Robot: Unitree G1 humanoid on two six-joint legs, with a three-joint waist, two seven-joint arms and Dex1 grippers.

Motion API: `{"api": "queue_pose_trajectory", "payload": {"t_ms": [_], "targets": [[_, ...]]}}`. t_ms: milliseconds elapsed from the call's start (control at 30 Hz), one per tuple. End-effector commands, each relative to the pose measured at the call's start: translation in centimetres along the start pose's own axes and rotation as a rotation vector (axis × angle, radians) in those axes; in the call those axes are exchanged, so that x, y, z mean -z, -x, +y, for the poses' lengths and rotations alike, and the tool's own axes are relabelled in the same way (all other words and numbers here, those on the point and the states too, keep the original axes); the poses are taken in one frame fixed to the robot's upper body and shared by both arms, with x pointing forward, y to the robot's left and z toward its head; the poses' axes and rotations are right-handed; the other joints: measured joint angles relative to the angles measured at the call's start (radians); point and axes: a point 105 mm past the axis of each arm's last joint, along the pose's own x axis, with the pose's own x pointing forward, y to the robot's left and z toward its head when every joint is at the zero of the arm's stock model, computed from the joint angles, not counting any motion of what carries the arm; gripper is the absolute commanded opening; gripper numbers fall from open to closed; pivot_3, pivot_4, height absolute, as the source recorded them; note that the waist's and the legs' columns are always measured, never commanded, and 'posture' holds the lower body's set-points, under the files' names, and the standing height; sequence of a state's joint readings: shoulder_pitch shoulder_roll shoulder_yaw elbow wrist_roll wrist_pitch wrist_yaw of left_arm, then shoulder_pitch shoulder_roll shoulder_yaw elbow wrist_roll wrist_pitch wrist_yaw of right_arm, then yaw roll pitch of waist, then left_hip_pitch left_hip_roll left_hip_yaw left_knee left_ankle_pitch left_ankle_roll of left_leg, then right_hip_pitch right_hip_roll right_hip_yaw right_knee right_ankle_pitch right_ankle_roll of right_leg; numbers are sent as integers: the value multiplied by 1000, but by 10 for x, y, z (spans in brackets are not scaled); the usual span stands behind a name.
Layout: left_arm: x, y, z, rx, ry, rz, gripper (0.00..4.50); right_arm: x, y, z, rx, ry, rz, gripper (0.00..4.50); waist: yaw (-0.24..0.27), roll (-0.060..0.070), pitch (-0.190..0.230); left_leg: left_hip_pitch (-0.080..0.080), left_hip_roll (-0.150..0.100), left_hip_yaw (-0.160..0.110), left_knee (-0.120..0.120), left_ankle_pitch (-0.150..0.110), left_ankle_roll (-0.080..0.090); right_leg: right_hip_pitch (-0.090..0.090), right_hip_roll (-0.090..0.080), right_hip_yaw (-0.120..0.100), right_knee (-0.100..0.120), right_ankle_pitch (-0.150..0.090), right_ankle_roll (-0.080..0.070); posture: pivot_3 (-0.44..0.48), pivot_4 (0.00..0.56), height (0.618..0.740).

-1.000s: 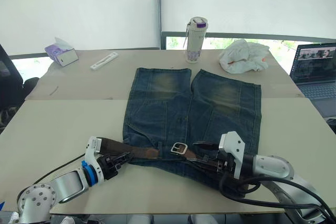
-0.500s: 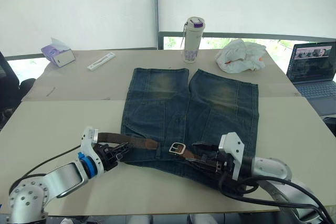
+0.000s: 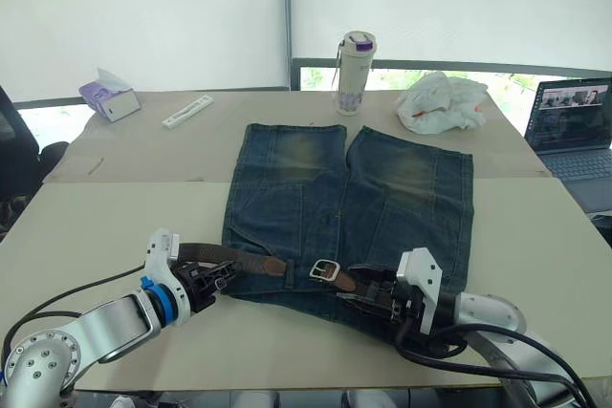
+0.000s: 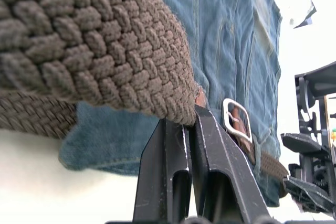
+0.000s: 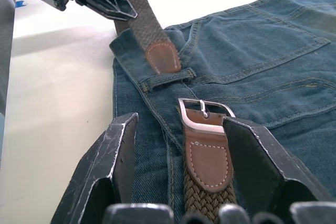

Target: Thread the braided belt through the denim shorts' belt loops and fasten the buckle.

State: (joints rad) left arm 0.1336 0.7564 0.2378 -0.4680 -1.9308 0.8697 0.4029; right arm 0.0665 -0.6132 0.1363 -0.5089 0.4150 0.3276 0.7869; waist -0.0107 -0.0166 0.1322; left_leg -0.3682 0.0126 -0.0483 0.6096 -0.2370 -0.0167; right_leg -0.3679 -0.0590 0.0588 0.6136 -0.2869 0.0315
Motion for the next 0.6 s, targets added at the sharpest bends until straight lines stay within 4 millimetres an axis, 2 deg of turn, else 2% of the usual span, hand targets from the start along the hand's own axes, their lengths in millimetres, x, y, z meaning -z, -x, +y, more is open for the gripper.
{"api": "queue_pose_trajectory", "payload": {"t_ms": [33,333,600], "targets": [[5,3,-14,43,-20,16,0,-9,3,-2,7,38,-44,2859,0,0,0,0,0,0,0,0,0,0,0,0,0,0,0,0,150,740],[12,3,-8,-16,17,9,0,-7,3,-2,1,30,-47,2859,1,0,0,0,-1,1,0,0,0,1,1,0,0,0,0,0,150,740],[4,3,-2,-62,40,-36,0,-9,-1,-1,-27,24,-53,2859,1,0,0,0,-1,1,1,0,0,1,1,0,0,0,0,0,150,740]]}}
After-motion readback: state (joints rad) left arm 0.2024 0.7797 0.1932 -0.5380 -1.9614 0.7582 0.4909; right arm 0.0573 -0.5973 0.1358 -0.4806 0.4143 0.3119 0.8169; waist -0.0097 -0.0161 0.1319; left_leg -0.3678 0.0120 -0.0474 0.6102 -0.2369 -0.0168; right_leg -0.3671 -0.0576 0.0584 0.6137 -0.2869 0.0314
